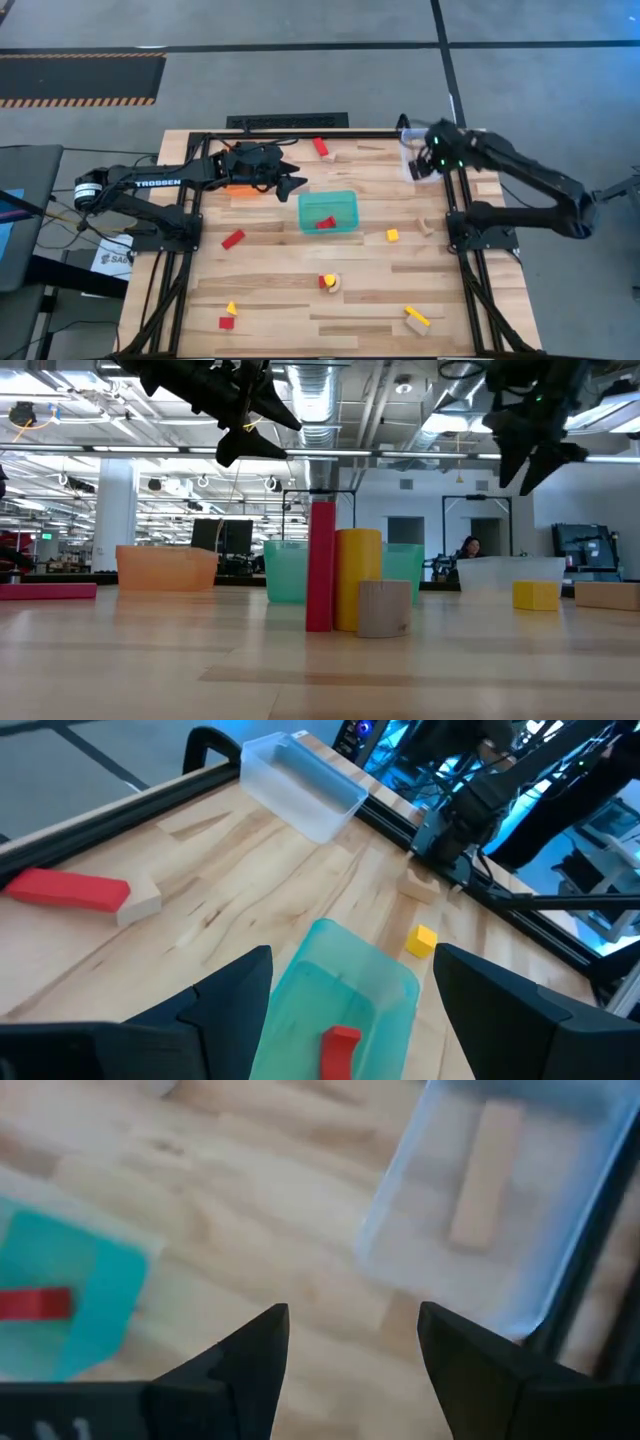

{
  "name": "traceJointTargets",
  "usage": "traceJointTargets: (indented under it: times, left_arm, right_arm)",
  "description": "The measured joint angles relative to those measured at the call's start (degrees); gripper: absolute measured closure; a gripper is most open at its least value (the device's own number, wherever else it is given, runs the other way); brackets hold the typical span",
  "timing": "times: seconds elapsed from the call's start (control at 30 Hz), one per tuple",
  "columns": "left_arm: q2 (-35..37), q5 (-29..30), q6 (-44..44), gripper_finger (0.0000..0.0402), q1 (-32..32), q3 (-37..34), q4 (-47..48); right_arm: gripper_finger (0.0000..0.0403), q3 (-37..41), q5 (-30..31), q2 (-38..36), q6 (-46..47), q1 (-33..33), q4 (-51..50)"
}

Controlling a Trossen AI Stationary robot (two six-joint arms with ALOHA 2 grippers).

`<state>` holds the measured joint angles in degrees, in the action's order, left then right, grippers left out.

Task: Sort & place blocks by color
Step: Put the yellow block into the orange bin

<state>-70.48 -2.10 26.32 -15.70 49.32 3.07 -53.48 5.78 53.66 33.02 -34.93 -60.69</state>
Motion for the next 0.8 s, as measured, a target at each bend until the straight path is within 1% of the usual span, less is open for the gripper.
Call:
traceJointTargets:
  times: [0.1, 0.2, 0.37, 0.47, 0.6, 0.73, 0.8]
  left_arm:
    - [0.0, 0.64, -0.92, 0.0136, 0.0, 0.0, 0.01]
    - [0.0, 1.37, -1.69, 0.0136, 0.0, 0.0, -0.02]
    - [0.0, 1.47, -1.85, 0.0136, 0.0, 0.0, 0.0]
    - [0.0, 1.48, -1.87, 0.0136, 0.0, 0.0, 0.0]
    - [0.0, 1.48, -1.87, 0.0136, 0.0, 0.0, 0.0]
    - [0.0, 1.48, -1.87, 0.0136, 0.0, 0.0, 0.01]
    - [0.0, 1.46, -1.88, 0.0136, 0.0, 0.0, 0.02]
  right_arm:
    - [0.0159, 3.63, 0.07, -4.24, 8.01, 6.84, 0.67]
    - [0.0159, 6.26, 0.08, -6.93, 15.14, 13.29, 1.92]
    - [0.0159, 9.3, 0.91, -7.35, 25.39, 22.42, 2.14]
    - [0.0159, 11.2, 1.92, -5.02, 30.43, 26.29, 1.69]
    - [0.0159, 13.46, 1.82, 0.31, 34.93, 29.61, 0.42]
    - [0.0159, 13.97, 1.58, 5.82, 35.92, 31.58, -0.47]
    - [0.0159, 13.97, 0.46, 7.58, 35.72, 32.17, -0.44]
